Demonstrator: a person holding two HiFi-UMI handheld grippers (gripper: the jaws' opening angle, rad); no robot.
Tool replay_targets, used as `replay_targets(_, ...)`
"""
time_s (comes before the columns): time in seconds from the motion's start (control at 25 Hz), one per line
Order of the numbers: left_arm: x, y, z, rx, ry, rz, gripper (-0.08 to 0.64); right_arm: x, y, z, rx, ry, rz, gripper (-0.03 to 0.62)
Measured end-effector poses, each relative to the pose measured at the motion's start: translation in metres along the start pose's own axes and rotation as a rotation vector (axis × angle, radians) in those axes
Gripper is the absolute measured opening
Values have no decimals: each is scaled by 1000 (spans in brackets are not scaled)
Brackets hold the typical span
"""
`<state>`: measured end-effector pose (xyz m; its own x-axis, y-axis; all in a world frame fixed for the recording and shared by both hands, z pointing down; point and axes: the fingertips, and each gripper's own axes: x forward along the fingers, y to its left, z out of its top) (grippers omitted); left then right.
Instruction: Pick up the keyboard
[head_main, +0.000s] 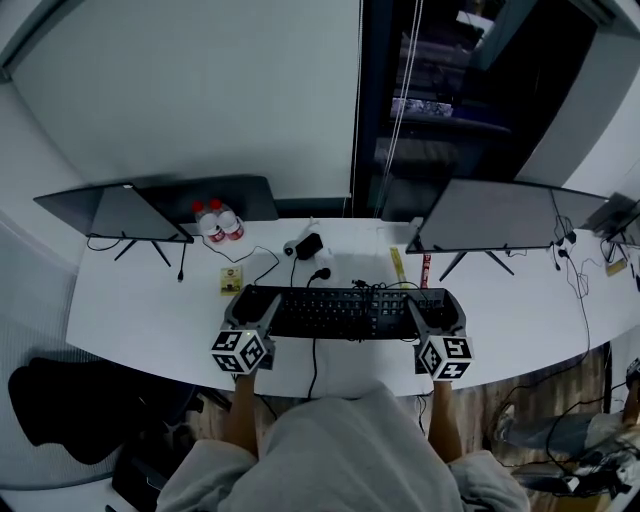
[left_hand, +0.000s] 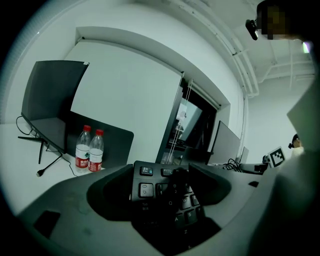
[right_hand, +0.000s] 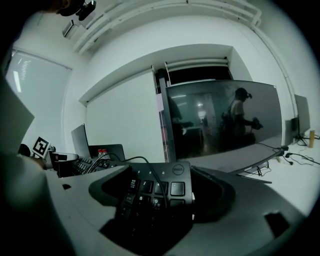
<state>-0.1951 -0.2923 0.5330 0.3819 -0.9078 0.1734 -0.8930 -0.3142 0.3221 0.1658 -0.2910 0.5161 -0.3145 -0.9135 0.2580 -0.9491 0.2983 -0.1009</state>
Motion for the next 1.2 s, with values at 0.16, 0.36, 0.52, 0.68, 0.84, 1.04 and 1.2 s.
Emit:
replay_targets(0.16, -5, 0, 5, 7, -12, 0, 322, -3, 4, 3, 4, -3, 3, 373)
replay_targets(0.36, -8, 3, 5, 3, -20, 4, 322, 0, 6, 1, 1, -3, 10, 373)
replay_targets(0.52, -8, 5, 4, 1, -24, 8, 322, 3, 7, 1, -4, -3, 16, 373)
replay_targets(0.68, -7, 4, 4, -4, -25, 8, 322, 4, 6, 2, -7, -4, 18, 373)
replay_targets(0.84, -6, 4, 5, -5, -21, 9, 322, 4, 5, 3, -6, -3, 15, 373)
replay_targets(1.04, -3, 3, 4, -7, -18, 4, 322, 5, 3, 2, -6, -2, 15, 373)
replay_targets(1.2, -3, 4, 3, -10, -10, 6, 322, 6, 3, 2, -5, 5, 13, 373)
